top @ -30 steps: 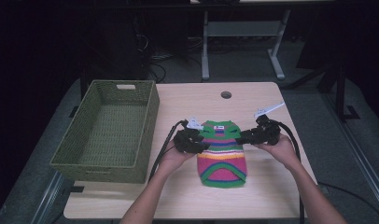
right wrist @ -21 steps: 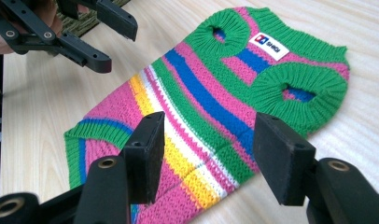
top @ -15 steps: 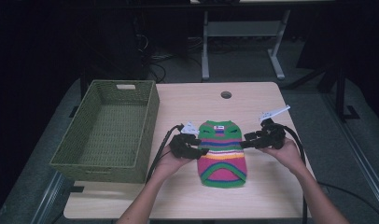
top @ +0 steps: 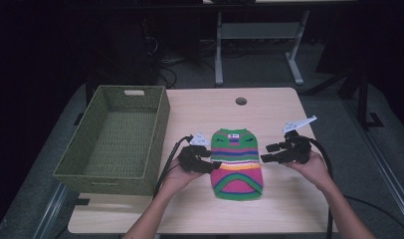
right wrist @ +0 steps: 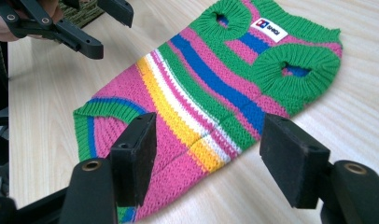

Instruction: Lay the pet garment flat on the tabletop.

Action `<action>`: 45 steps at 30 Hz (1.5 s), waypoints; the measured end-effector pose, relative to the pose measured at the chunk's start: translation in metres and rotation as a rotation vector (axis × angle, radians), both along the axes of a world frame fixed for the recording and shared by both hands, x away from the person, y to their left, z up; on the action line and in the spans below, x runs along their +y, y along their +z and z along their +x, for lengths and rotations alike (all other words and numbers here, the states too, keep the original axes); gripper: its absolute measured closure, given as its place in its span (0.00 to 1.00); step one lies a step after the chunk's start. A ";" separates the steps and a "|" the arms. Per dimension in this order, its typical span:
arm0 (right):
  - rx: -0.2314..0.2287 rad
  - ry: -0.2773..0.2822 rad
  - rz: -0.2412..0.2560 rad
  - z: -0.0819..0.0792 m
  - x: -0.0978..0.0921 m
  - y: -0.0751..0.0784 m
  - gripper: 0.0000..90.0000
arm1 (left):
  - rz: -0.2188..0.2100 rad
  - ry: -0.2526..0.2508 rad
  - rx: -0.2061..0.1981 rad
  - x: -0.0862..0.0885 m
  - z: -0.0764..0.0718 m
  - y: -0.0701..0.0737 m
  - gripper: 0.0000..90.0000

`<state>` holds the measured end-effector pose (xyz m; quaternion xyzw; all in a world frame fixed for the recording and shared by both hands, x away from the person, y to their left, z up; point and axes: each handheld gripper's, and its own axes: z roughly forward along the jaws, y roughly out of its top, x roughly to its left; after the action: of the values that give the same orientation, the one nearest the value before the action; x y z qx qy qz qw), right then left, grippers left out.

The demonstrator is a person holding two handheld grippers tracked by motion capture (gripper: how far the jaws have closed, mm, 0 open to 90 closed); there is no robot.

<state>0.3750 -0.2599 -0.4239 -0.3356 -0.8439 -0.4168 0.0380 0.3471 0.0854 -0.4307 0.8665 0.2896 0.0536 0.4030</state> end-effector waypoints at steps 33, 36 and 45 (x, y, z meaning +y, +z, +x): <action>-0.032 -0.019 -0.006 -0.047 -0.031 -0.016 0.34 | -0.011 -0.005 -0.012 0.018 -0.041 -0.006 0.25; -0.025 -0.016 -0.020 -0.051 -0.032 -0.017 0.33 | -0.002 -0.013 -0.011 0.020 -0.046 -0.008 0.24; -0.046 -0.019 -0.006 -0.064 -0.036 -0.020 0.32 | -0.010 -0.005 -0.006 0.028 -0.057 -0.010 0.24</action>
<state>0.3106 -0.2958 -0.4440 -0.3338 -0.8427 -0.4222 0.0134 0.2900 0.1134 -0.4406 0.8652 0.2865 0.0536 0.4081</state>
